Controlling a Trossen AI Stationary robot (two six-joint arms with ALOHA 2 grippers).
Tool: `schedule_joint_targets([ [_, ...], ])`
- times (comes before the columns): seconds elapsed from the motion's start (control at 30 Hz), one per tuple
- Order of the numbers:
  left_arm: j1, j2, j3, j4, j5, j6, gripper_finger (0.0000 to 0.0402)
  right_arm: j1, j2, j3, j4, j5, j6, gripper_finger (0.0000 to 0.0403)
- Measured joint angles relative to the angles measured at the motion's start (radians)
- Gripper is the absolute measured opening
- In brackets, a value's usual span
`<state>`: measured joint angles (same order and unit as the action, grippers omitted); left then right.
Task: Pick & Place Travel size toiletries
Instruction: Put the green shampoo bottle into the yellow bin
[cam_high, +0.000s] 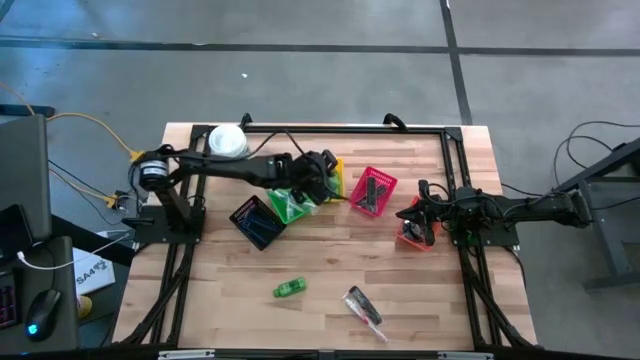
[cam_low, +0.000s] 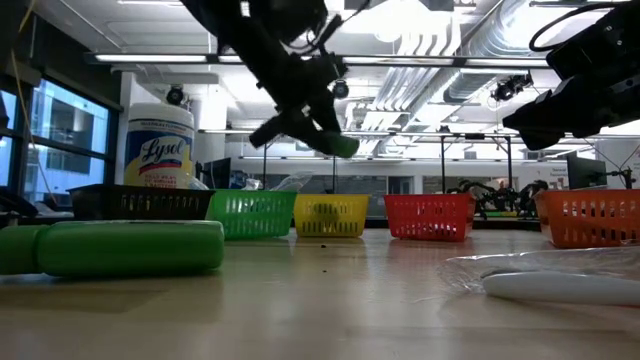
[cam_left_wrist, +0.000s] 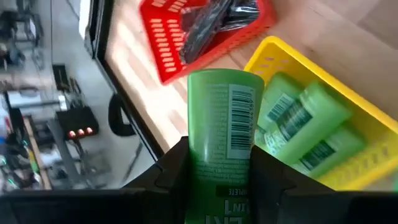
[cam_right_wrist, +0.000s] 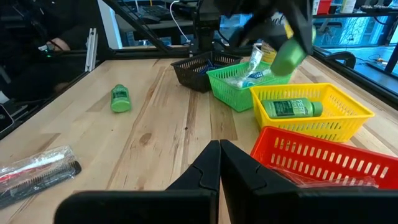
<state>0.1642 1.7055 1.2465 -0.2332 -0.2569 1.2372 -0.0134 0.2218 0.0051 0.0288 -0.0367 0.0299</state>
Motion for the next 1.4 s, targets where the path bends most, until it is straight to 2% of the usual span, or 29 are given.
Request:
schedule_joint_targets([
  [0.13,-0.001,0.036,-0.001,0.015,0.001,0.067,0.0109,0.0,0.0,0.0,0.0,0.0,0.0,0.0002],
  [0.57,0.047,0.124,-0.001,0.059,0.007,0.139,0.0111,0.0,0.0,0.0,0.0,-0.017,0.005,0.0002],
  [0.8,0.066,0.165,-0.001,0.06,0.007,0.147,0.0111,0.0,0.0,0.0,0.0,-0.018,0.006,0.0002],
  [1.4,0.072,0.18,-0.001,0.071,0.017,0.149,0.0111,0.0,0.0,0.0,0.0,-0.019,0.005,0.0002],
])
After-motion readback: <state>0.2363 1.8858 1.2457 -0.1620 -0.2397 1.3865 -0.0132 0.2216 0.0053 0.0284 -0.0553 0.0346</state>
